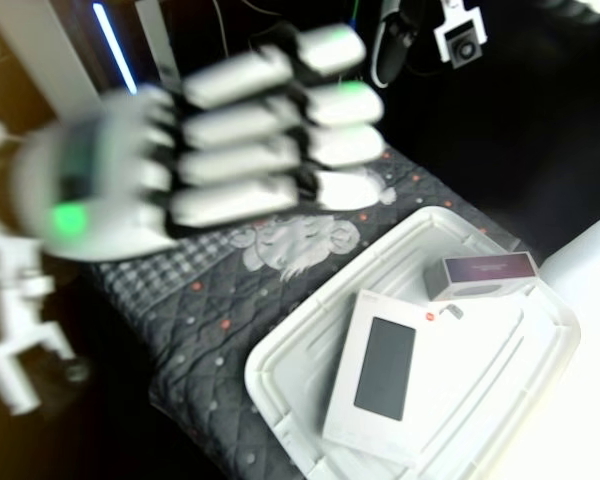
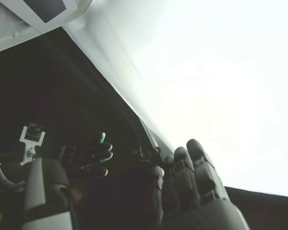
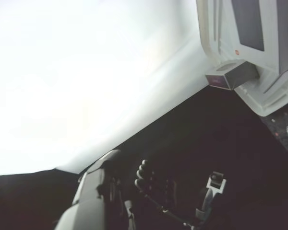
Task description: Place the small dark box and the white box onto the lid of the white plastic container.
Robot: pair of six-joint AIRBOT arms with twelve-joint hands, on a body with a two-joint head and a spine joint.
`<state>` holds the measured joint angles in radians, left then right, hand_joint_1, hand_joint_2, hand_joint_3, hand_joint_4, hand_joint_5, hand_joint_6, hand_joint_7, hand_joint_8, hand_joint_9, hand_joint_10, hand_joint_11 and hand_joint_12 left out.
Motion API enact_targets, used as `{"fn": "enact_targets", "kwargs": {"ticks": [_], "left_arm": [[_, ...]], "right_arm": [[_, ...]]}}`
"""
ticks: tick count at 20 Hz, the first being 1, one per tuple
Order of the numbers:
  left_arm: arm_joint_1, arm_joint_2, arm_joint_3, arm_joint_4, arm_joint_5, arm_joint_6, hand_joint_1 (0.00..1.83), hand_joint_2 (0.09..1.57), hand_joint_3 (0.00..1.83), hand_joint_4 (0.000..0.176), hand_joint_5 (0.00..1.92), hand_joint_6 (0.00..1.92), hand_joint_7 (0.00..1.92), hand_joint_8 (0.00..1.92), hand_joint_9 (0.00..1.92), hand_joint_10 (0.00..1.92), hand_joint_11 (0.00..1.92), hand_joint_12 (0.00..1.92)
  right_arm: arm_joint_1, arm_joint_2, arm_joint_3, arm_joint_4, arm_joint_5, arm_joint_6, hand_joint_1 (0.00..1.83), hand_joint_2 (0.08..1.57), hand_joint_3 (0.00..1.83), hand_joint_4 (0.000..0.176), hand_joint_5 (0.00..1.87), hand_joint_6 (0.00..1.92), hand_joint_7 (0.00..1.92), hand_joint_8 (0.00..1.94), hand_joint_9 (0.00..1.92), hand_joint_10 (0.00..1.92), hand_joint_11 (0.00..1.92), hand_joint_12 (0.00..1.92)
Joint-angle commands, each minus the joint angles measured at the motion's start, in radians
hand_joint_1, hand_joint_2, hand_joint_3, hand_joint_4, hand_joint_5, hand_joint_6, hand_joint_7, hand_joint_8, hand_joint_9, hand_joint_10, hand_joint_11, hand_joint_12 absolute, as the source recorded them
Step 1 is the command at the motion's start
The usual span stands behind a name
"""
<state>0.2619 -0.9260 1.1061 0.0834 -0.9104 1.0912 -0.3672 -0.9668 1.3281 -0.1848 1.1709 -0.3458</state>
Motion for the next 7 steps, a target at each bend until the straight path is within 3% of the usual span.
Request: {"fn": "enact_targets", "kwargs": {"ticks": [1, 2, 4, 5, 6, 7], "left_arm": [[0.000, 0.013, -0.007, -0.011, -0.167, 0.000, 1.03, 0.84, 0.00, 0.085, 0.13, 0.00, 0.15, 0.01, 0.16, 0.01, 0.00, 0.28], [0.012, 0.018, -0.015, -0.010, -0.185, 0.000, 1.02, 0.85, 0.01, 0.055, 0.14, 0.01, 0.17, 0.01, 0.17, 0.01, 0.00, 0.28], [0.066, 0.047, -0.045, -0.010, -0.257, 0.000, 0.99, 0.87, 0.01, 0.075, 0.15, 0.00, 0.15, 0.01, 0.18, 0.00, 0.00, 0.16], [0.087, 0.056, -0.055, -0.014, -0.283, 0.000, 0.95, 0.88, 0.00, 0.090, 0.17, 0.00, 0.16, 0.00, 0.20, 0.00, 0.00, 0.20], [0.116, 0.066, -0.068, -0.021, -0.315, 0.000, 0.97, 0.86, 0.00, 0.093, 0.16, 0.00, 0.15, 0.00, 0.19, 0.00, 0.00, 0.18], [0.141, 0.076, -0.079, -0.029, -0.347, 0.000, 0.98, 0.86, 0.00, 0.075, 0.15, 0.00, 0.15, 0.00, 0.18, 0.00, 0.00, 0.19]], "right_arm": [[-0.014, 0.017, -0.004, 0.062, 0.181, 0.001, 0.80, 0.80, 0.00, 0.176, 0.00, 0.00, 0.00, 0.00, 0.08, 0.03, 0.00, 0.29], [-0.043, 0.019, -0.008, 0.082, 0.211, 0.001, 0.83, 0.80, 0.00, 0.176, 0.00, 0.00, 0.02, 0.00, 0.11, 0.03, 0.00, 0.17], [-0.088, 0.018, -0.017, 0.106, 0.260, 0.001, 0.81, 0.80, 0.00, 0.176, 0.00, 0.00, 0.06, 0.00, 0.12, 0.01, 0.00, 0.13], [-0.093, 0.017, -0.020, 0.106, 0.261, 0.001, 0.80, 0.79, 0.00, 0.176, 0.00, 0.00, 0.08, 0.00, 0.11, 0.00, 0.00, 0.09], [-0.099, 0.016, -0.024, 0.106, 0.270, 0.001, 0.79, 0.79, 0.00, 0.176, 0.00, 0.00, 0.09, 0.00, 0.13, 0.01, 0.00, 0.10], [-0.107, 0.015, -0.030, 0.108, 0.288, 0.001, 0.78, 0.80, 0.00, 0.176, 0.00, 0.00, 0.09, 0.00, 0.15, 0.01, 0.00, 0.31]]}}
